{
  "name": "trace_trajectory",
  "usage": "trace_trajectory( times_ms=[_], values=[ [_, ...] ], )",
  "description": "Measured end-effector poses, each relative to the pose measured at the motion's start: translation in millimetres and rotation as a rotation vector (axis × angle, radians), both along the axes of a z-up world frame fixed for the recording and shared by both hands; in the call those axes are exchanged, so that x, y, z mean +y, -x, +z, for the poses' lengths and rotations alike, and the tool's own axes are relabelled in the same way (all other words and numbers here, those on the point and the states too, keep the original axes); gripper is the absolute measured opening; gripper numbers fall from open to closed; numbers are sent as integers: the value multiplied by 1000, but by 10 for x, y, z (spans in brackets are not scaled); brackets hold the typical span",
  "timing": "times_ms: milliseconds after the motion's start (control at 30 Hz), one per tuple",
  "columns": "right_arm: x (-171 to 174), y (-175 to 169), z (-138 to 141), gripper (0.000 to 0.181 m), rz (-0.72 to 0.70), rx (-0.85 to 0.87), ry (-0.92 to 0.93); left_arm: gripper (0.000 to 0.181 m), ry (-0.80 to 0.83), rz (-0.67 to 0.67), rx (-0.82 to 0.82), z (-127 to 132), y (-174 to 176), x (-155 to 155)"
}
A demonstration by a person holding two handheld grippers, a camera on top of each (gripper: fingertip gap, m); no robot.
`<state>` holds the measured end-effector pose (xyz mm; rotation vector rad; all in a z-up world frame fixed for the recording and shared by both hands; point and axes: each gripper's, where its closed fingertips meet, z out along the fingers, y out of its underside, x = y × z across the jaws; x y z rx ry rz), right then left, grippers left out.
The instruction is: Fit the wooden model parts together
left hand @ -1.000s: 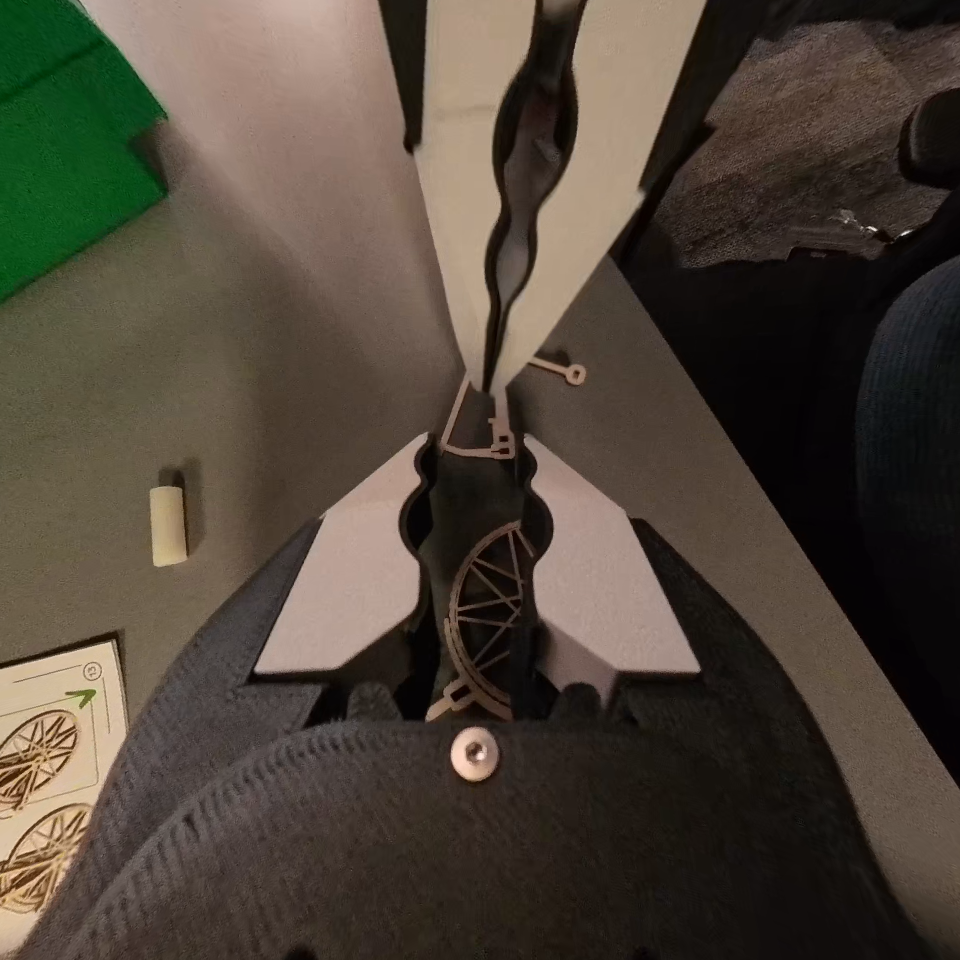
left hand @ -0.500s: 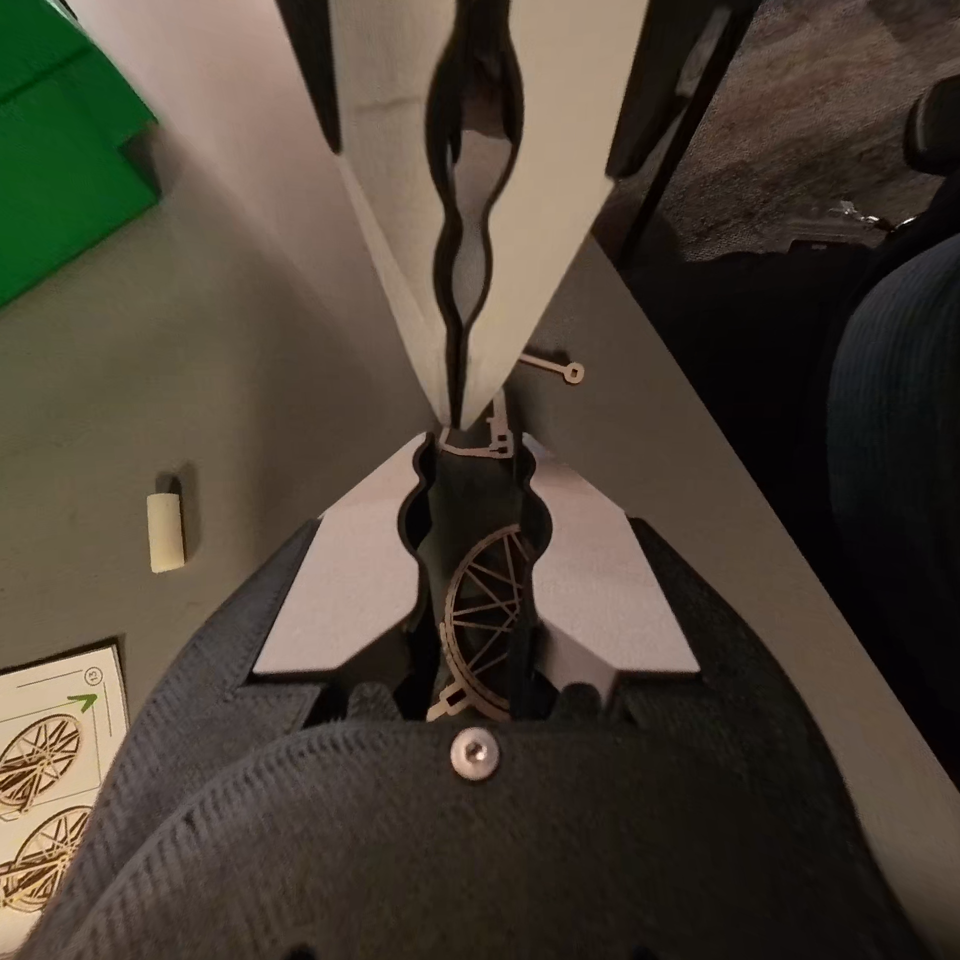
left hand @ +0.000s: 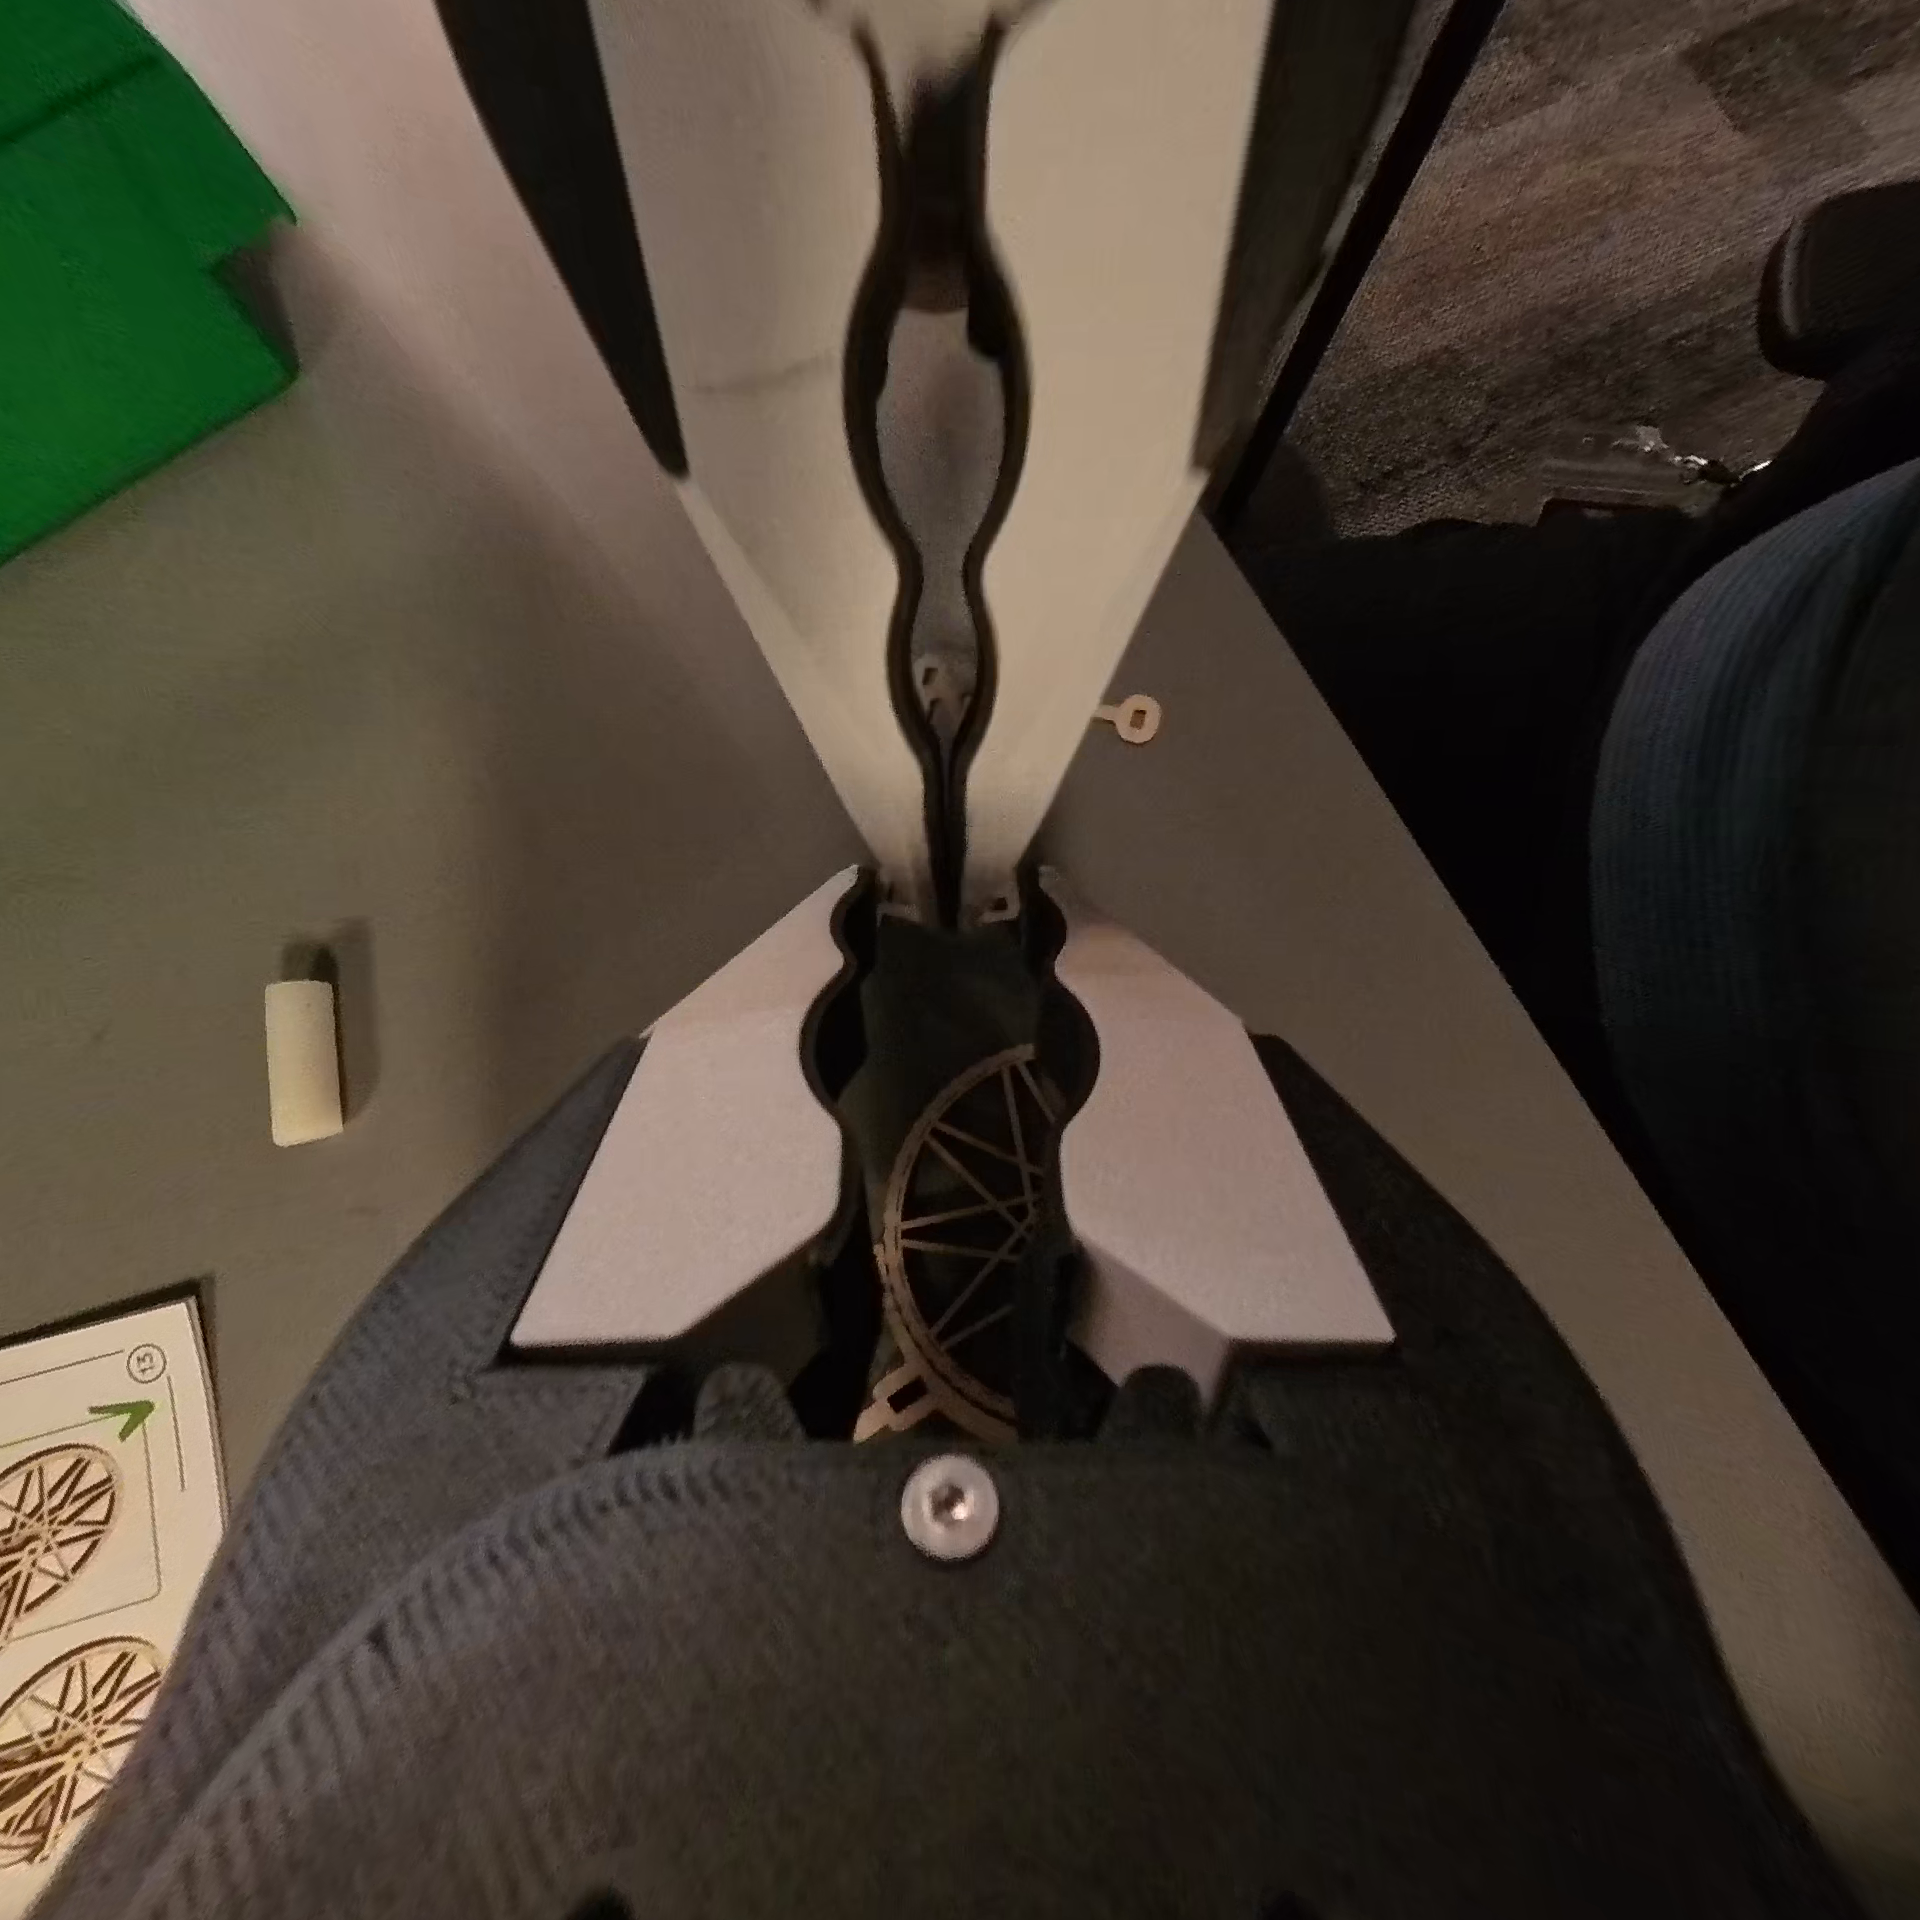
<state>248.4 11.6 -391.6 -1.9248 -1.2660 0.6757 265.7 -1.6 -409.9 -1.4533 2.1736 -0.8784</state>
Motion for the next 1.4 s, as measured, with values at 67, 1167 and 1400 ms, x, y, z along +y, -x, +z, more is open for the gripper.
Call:
trace_trajectory(
  times_ms=[67,1167,1400],
  values=[
    [-20,-44,-60,0,-7,12,59,27,-8,0,1,-2,5,8],
    [-61,-267,-174,15,-29,-237,-4,34,16,136,-215,483,127,529],
    [-12,-259,-193,15,10,-330,26,32,-23,153,-196,467,143,572]
  ],
)
